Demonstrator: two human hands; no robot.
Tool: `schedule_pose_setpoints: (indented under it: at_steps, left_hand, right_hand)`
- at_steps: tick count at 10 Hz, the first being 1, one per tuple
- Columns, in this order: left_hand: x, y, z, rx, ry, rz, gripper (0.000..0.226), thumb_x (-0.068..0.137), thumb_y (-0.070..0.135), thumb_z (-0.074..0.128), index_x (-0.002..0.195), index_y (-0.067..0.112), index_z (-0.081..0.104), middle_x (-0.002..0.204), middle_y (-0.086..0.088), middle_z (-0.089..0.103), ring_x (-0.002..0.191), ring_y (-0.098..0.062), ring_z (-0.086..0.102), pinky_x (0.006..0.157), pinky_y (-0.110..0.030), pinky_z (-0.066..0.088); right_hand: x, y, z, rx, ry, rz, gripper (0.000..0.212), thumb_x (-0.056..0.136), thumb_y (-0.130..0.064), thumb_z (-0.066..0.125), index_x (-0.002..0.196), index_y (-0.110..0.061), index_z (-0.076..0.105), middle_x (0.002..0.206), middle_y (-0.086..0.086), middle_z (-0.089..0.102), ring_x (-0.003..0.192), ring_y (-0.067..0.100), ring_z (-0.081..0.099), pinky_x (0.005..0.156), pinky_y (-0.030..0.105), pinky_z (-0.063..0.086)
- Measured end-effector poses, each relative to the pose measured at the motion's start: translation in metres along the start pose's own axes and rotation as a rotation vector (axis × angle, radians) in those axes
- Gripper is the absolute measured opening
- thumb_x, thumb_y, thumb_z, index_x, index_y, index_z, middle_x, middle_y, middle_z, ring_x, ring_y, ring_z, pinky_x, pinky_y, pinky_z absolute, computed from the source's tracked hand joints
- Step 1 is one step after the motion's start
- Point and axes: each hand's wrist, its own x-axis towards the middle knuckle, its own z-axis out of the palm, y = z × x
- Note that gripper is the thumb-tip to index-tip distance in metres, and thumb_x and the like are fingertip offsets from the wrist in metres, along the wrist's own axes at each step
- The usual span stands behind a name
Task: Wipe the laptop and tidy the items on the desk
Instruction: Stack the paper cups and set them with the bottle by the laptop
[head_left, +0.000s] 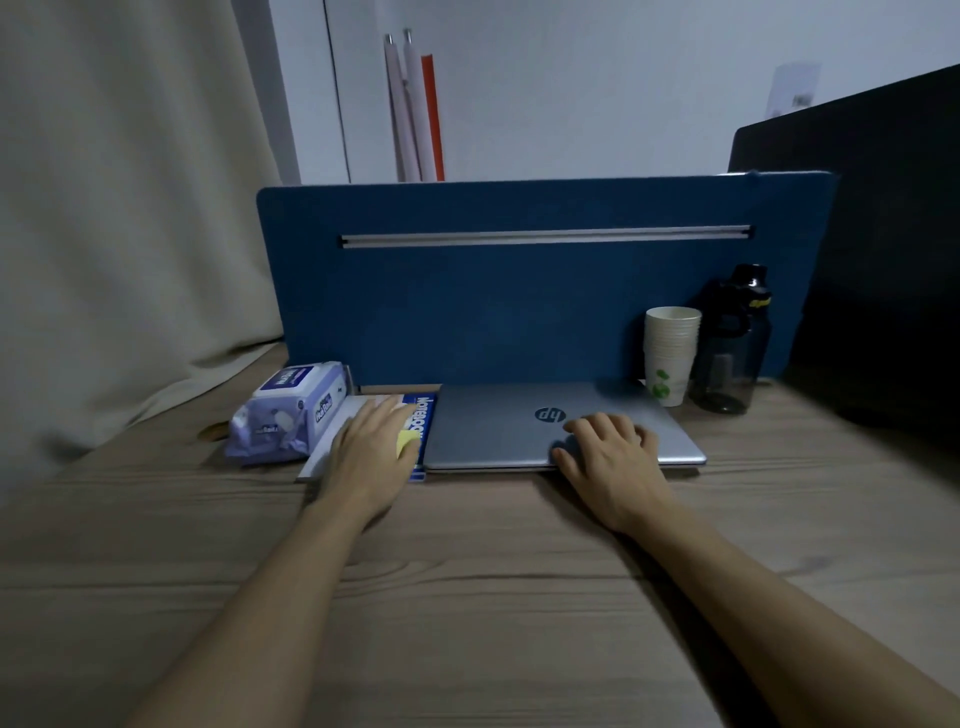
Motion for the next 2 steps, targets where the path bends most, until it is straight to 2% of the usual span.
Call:
schedule_pose_setpoints:
  at_steps: [2]
  left_hand:
    - [-0.068, 0.030, -0.027, -0.006, -0.058, 0.023, 0.049, 0.094, 0.033, 0.054, 0.142, 0.028, 0.047, 0.154, 0.001, 0.041, 0.145, -0.022, 0.029, 0.116, -0.041, 0.026]
  right_hand:
    - [-0.044, -0.011, -0.025, 0.041, -0.087, 0.048, 0.040, 0.095, -0.050, 0.036, 0.125, -0.025, 0.047, 0.133, 0.001, 0.050, 0.124, 0.024, 0.042, 0.099, 0.043, 0.035]
